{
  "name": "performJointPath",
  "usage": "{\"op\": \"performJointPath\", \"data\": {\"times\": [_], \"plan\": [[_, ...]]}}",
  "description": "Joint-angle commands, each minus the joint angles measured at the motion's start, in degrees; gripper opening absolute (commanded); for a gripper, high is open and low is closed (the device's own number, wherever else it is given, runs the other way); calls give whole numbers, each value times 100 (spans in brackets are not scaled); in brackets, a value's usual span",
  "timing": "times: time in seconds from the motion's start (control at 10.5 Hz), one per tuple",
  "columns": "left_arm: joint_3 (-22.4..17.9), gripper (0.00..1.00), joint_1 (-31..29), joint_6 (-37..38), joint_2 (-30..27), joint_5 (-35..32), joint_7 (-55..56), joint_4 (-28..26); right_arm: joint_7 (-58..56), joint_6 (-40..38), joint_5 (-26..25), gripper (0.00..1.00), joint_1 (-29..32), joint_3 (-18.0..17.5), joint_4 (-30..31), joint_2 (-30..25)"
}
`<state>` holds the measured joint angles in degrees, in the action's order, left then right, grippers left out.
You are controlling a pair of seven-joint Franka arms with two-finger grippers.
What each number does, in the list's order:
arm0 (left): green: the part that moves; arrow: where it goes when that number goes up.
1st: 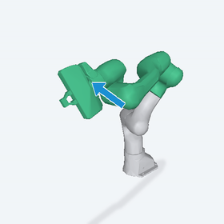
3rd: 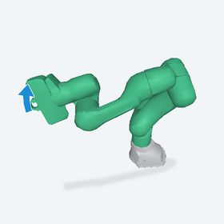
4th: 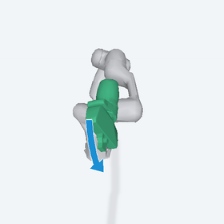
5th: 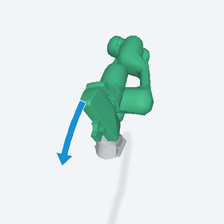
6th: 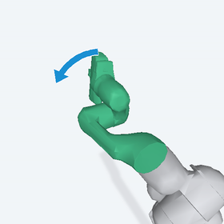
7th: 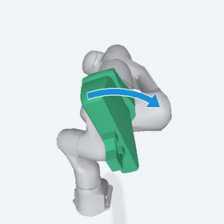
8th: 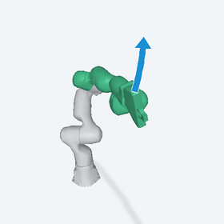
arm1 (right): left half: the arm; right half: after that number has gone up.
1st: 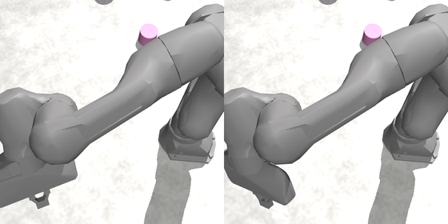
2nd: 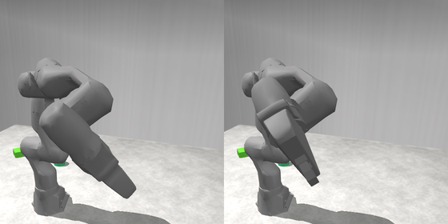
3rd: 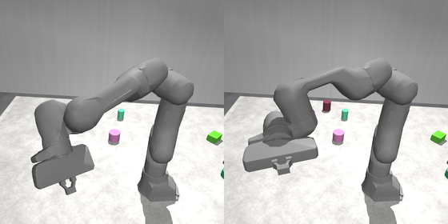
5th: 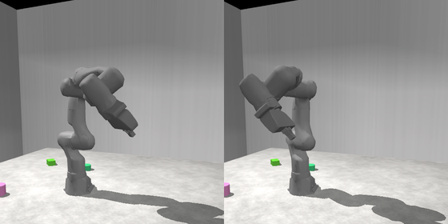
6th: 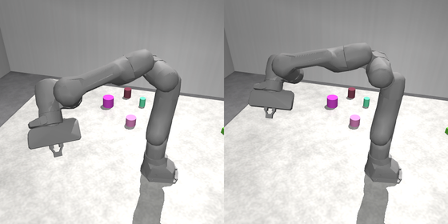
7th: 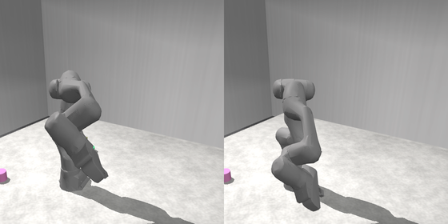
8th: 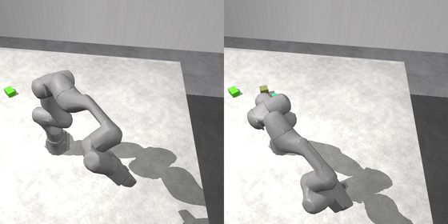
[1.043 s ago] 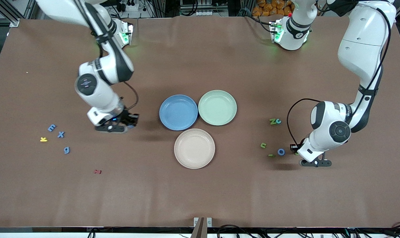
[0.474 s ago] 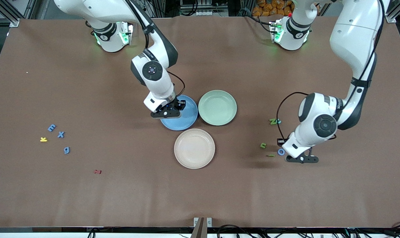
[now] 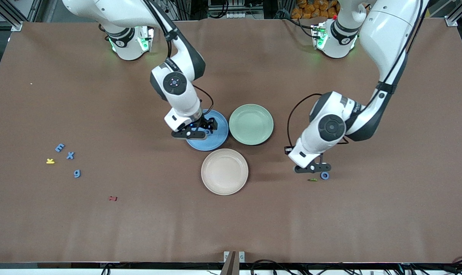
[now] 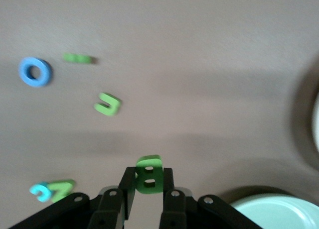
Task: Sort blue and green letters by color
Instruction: 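Drop the B on the green plate while the right gripper withdraws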
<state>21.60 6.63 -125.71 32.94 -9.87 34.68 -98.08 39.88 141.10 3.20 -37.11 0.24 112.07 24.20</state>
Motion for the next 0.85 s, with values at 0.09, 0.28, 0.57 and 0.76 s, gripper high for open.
{"op": "performJointPath", "data": {"times": [0.09,0.28,0.57,0.76], "plan": [[204,0,723,29,291,55,1326,174,12,-590,-39,100,1360,-59,157,-556],[204,0,1154,29,354,46,2032,307,-818,-618,-39,100,2081,-77,166,-697],[196,0,1559,29,424,47,2481,273,-2823,-618,-39,100,3128,-68,139,-688],[196,0,1640,29,424,-32,2535,53,-3937,-566,-48,100,3848,-68,113,-549]]}}
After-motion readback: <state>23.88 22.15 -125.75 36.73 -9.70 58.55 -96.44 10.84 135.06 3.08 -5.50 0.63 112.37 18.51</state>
